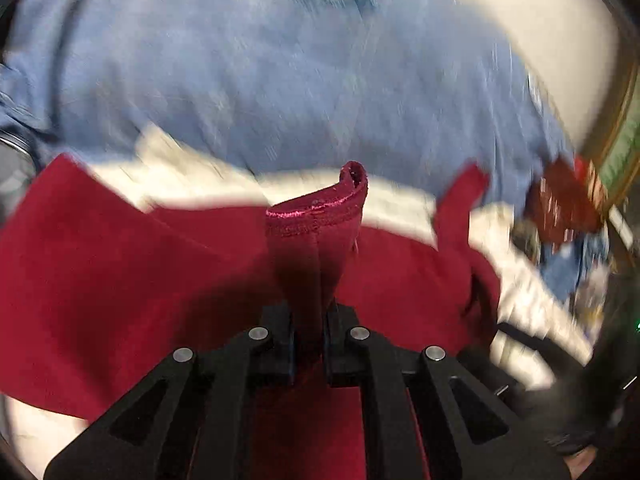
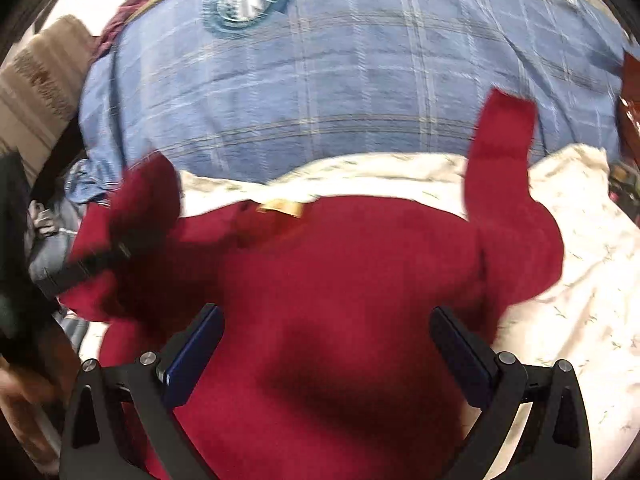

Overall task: Fold small clothes
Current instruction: 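Fold the held sleeve across the sweater body and open the left tool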

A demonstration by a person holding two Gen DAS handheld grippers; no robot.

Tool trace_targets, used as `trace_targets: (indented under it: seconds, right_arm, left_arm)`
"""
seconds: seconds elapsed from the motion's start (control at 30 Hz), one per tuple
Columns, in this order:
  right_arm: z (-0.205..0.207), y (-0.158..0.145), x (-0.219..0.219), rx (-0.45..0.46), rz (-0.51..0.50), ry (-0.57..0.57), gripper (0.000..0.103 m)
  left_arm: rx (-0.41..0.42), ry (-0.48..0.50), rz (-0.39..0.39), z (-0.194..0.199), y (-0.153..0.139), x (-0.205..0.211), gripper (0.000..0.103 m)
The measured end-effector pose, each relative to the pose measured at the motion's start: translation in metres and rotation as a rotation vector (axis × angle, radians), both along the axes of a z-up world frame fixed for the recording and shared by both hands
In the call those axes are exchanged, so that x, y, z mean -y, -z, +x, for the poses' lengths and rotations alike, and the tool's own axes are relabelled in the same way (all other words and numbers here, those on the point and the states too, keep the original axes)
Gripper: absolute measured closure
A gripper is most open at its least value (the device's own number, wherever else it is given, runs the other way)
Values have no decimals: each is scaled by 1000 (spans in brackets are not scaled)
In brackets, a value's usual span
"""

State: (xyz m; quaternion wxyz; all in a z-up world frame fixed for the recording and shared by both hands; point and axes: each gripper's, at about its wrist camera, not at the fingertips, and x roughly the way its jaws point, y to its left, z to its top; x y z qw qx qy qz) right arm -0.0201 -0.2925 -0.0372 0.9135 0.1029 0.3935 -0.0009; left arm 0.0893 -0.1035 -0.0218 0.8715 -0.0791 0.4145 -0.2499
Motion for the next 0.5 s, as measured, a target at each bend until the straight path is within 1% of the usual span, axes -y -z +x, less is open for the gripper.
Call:
trace_targets:
  seconds: [0.03, 0.1, 0.13, 0.17, 0.2, 0.23, 0.27, 0.3, 0.33, 0.4, 0.47, 0.5]
  right_arm:
    - [1, 3, 6, -15, 23, 3, 0]
    - [2, 7, 14, -25, 64, 6, 0]
    - [2, 7, 16, -20, 77, 6, 0]
    - [1, 8, 19, -12, 88, 5, 0]
    - [1, 9, 18, -6, 99, 6, 0]
    - [1, 10, 19, -4, 113, 4, 0]
    - [2, 12, 18, -6, 128, -3, 0]
    - [4, 14, 17, -9, 146, -16, 0]
    - [6, 16, 15, -13, 163, -33, 0]
    - [11, 20, 10, -23, 178, -55, 0]
    - [18, 24, 3, -40, 167, -73, 1]
    - [22, 25, -1, -39, 157, -82, 1]
  left_arm:
    - [-25, 26, 20, -4, 10, 11, 95]
    - [-55, 66, 52, -12, 18, 20, 85]
    - [-52, 81, 54, -21, 13, 19, 70]
    - [-43, 88, 50, -27, 5, 16, 49]
    - [-28, 92, 39, -34, -5, 11, 40]
    - [14, 93, 6, -47, -22, -1, 30]
    - [48, 89, -11, -55, -33, -11, 23]
    - [88, 78, -13, -64, -44, -24, 19]
    - [127, 51, 9, -72, -52, -35, 17]
    - [191, -43, 66, -79, -61, -65, 17]
    - [217, -137, 88, -80, -59, -90, 17]
    - [220, -184, 87, -77, -56, -104, 17]
